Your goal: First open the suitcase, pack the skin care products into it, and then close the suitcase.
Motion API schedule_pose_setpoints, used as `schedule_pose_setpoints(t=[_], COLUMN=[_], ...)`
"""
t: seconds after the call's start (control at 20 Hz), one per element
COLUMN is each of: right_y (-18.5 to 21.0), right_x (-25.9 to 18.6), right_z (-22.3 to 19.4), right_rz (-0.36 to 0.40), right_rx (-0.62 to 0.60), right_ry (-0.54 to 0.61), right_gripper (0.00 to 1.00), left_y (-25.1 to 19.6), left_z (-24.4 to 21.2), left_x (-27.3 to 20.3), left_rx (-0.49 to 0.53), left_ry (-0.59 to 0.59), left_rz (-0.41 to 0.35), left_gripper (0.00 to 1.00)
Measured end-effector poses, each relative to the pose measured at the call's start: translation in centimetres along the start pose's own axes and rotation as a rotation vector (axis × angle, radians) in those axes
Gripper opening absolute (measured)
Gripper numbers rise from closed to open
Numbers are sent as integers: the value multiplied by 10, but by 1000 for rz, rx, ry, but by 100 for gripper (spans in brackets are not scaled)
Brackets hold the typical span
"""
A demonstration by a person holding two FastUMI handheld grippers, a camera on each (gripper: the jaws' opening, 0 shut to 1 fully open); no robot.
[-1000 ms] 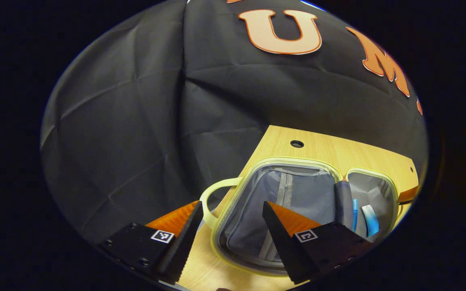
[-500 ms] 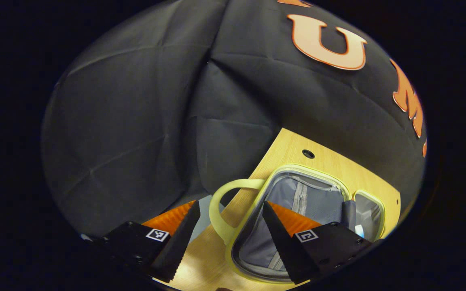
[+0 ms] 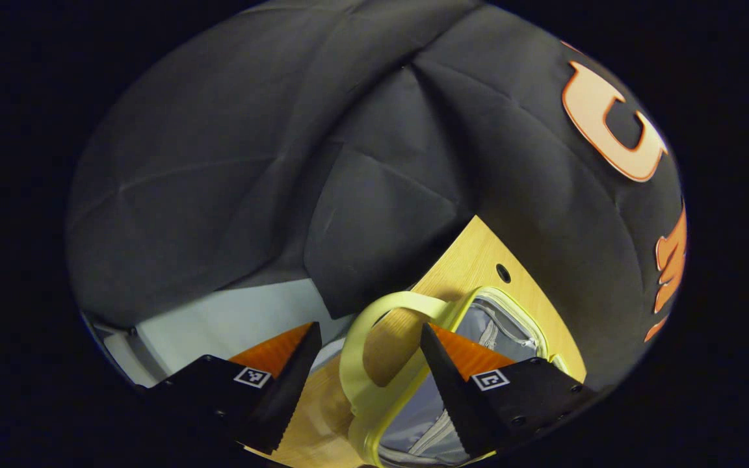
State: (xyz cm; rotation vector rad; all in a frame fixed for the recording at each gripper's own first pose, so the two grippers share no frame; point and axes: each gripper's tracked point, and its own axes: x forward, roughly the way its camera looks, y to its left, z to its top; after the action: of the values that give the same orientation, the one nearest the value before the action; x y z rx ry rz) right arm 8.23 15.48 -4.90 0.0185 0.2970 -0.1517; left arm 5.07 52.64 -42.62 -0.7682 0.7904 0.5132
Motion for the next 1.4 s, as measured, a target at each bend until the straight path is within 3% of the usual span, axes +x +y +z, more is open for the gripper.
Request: schedule_pose_setpoints(t=[0.1, 0.15, 0.3, 0.35, 0.5, 0.6, 0.65, 1.05, 1.1, 1.4], right_y=[-7, -11, -21, -23, -25, -25, -23, -27, -28, -40], right_x=[0, -1, -3, -4, -7, -7, -7, -10, -11, -13], right_z=[1, 1, 2, 3, -6, -7, -7, 4, 6, 16], right_rz=[-3, -9, -19, -22, -11, -4, 7, 29, 34, 52], right_rx=[-8, -15, -12, -7, -14, -19, -21, -28, -28, -29], right_ry=[0, 3, 5, 3, 24, 28, 24, -12, -14, -46], right_gripper=[95, 95, 95, 95, 95, 95, 95, 95, 95, 95], left_y=[3, 3, 0, 1, 5, 4, 0, -43, -51, -102], left_z=[-5, -6, -17, -20, -19, -3, -6, 26, 26, 55], left_x=[5, 12, 26, 27, 23, 9, 2, -24, -29, -97], left_rx=[-39, -56, -101, -96, -42, 18, 56, 348, 376, 502], left_ry=[31, 48, 91, 105, 109, 76, 63, -121, -133, -262], left_rz=[-7, -12, -21, -18, -4, 31, 28, 15, 5, -48], left_gripper=[94, 80, 76, 58, 24, 24, 13, 13, 6, 6])
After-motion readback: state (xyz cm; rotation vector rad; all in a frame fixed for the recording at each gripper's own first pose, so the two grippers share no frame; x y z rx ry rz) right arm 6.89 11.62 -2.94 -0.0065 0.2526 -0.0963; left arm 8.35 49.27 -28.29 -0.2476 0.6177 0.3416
